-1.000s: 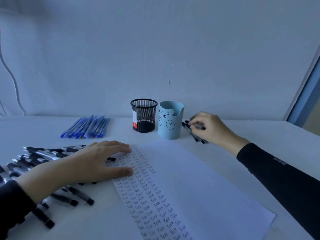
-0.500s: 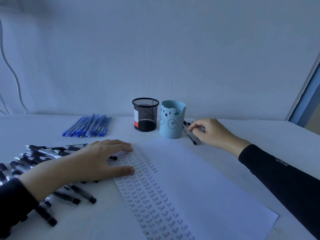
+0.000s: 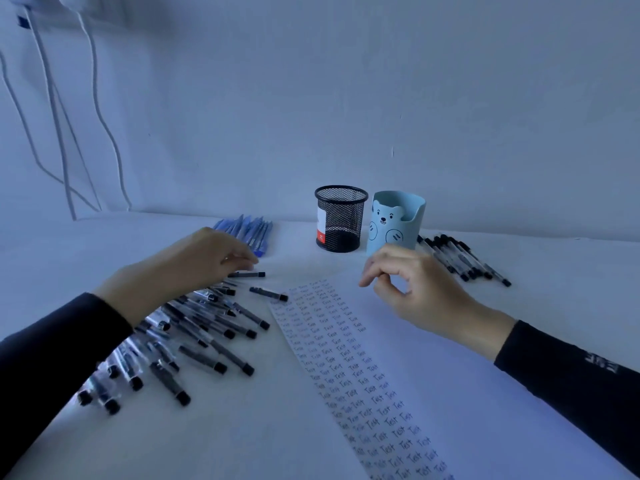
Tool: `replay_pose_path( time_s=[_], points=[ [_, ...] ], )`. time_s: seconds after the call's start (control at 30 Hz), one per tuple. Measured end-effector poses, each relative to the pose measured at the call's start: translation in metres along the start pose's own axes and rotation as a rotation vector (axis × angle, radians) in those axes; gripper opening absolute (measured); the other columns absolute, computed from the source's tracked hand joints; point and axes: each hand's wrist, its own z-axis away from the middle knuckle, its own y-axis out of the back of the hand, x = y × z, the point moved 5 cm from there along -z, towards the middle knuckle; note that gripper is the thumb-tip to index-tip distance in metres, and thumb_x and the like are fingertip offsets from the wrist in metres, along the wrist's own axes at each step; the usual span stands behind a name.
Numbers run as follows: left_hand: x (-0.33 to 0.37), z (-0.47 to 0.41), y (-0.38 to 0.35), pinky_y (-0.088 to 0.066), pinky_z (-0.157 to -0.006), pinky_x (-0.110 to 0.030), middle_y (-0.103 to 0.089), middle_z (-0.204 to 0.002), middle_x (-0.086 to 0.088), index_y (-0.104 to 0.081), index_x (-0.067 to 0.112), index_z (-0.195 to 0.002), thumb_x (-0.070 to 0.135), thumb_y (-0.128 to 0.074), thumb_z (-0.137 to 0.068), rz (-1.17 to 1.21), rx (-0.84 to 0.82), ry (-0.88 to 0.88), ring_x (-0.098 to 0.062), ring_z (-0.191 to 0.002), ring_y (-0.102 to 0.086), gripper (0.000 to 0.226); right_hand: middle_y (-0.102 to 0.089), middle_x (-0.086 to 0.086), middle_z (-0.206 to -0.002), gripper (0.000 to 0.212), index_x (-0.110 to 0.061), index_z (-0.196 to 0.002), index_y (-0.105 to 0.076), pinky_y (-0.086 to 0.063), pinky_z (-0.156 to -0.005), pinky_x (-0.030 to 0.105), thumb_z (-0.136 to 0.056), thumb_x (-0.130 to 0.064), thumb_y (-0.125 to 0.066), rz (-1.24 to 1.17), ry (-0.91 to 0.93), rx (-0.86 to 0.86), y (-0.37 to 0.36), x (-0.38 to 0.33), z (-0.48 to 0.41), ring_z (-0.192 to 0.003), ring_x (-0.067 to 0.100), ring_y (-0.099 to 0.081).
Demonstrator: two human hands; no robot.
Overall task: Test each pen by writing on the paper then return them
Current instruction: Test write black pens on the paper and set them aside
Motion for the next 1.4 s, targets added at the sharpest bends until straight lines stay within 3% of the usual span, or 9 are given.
replay_pose_path(
  time_s=[0.17, 0.43, 0.63, 0.77, 0.83, 0.93, 1.03, 1.13, 1.4],
  points=[
    [0.000, -0.002, 0.000, -0.044, -0.075, -0.013, -0.060, -0.079, 0.027, -0.077, 0.027, -0.095, 0.028, -0.067, -0.090, -0.003, -0.024, -0.019, 0.010, -0.079, -0.058, 0.011, -0.065, -0.007, -0.095, 0.026, -0.020, -0.076, -0.075, -0.040, -0.080, 0.009, -0.088, -0.004, -0.058, -0.105, -0.137, 0.095, 0.003, 0.016, 0.003, -0.094, 0.005, -0.060],
    [0.093, 0.020, -0.020, -0.055, -0.076, -0.020, -0.071, -0.092, 0.011, -0.075, 0.016, -0.105, 0.039, -0.058, -0.091, 0.190, 0.107, -0.480, 0.000, -0.077, -0.065, 0.031, -0.064, -0.004, -0.095, 0.027, -0.017, -0.078, -0.075, -0.036, -0.078, 0.006, -0.088, 0.003, -0.059, -0.116, -0.143, 0.070, 0.002, 0.016, 0.004, -0.087, -0.004, -0.056],
    [0.094, 0.020, -0.027, -0.041, -0.089, -0.003, -0.066, -0.122, 0.002, -0.063, 0.015, -0.127, 0.018, -0.052, -0.098, 0.216, 0.112, -0.442, -0.003, -0.102, -0.062, 0.030, -0.054, -0.020, -0.115, 0.043, -0.033, -0.113, -0.071, -0.028, -0.101, 0.014, -0.087, -0.063, -0.055, 0.021, -0.179, -0.181, -0.009, 0.000, -0.001, -0.115, -0.001, -0.041],
    [0.071, 0.015, -0.019, -0.036, -0.079, 0.003, -0.065, -0.115, 0.007, -0.065, 0.019, -0.121, 0.016, -0.053, -0.098, 0.253, 0.178, -0.218, 0.024, -0.093, -0.050, 0.026, -0.052, -0.022, -0.123, 0.057, -0.041, -0.107, -0.073, -0.027, -0.101, 0.019, -0.071, -0.081, -0.053, 0.158, -0.066, -0.306, -0.023, -0.020, 0.007, -0.115, -0.001, -0.037],
    [0.068, 0.015, -0.020, -0.036, -0.074, 0.002, -0.060, -0.117, 0.012, -0.062, 0.023, -0.124, 0.024, -0.051, -0.099, 0.223, 0.152, -0.146, 0.032, -0.090, -0.043, 0.027, -0.059, -0.017, -0.116, 0.035, -0.033, -0.096, -0.077, -0.032, -0.096, 0.018, -0.077, -0.061, -0.066, 0.056, -0.046, -0.220, -0.019, -0.016, 0.004, -0.109, 0.001, -0.045],
    [0.066, 0.016, -0.024, -0.039, -0.076, -0.008, -0.049, -0.129, 0.017, -0.051, 0.033, -0.133, 0.026, -0.043, -0.101, 0.155, 0.015, -0.085, 0.011, -0.092, -0.055, 0.033, -0.068, -0.003, -0.110, 0.012, -0.024, -0.091, -0.075, -0.042, -0.089, 0.023, -0.083, -0.033, -0.076, -0.301, -0.324, -0.155, -0.006, 0.002, -0.002, -0.099, 0.006, -0.059],
    [0.065, 0.018, -0.033, -0.034, -0.106, -0.030, -0.036, -0.148, 0.016, -0.039, 0.037, -0.140, 0.035, -0.034, -0.099, 0.077, -0.151, -0.057, -0.008, -0.130, -0.042, 0.041, -0.070, 0.014, -0.111, 0.010, -0.017, -0.095, -0.062, -0.053, -0.077, 0.028, -0.092, -0.027, -0.063, -0.806, -0.568, -0.018, 0.006, 0.011, -0.008, -0.089, 0.015, -0.064],
    [0.066, 0.022, -0.036, -0.022, -0.113, -0.032, -0.026, -0.154, 0.020, -0.032, 0.040, -0.145, 0.057, -0.034, -0.097, -0.037, -0.262, -0.072, -0.008, -0.139, -0.031, 0.051, -0.070, 0.001, -0.083, 0.010, -0.026, -0.100, -0.054, -0.049, -0.074, 0.030, -0.101, -0.032, -0.046, -1.097, -0.672, 0.080, 0.017, 0.010, -0.013, -0.081, 0.019, -0.066],
    [0.055, 0.019, -0.032, -0.023, -0.115, -0.033, -0.024, -0.154, 0.026, -0.034, 0.046, -0.142, 0.063, -0.035, -0.093, -0.031, -0.280, -0.042, -0.004, -0.137, -0.033, 0.052, -0.014, -0.008, -0.043, 0.049, -0.017, -0.080, -0.070, -0.008, -0.039, 0.020, -0.087, -0.056, -0.041, -1.412, -0.857, 0.030, 0.026, 0.004, -0.009, -0.038, 0.011, -0.007]
  ],
)
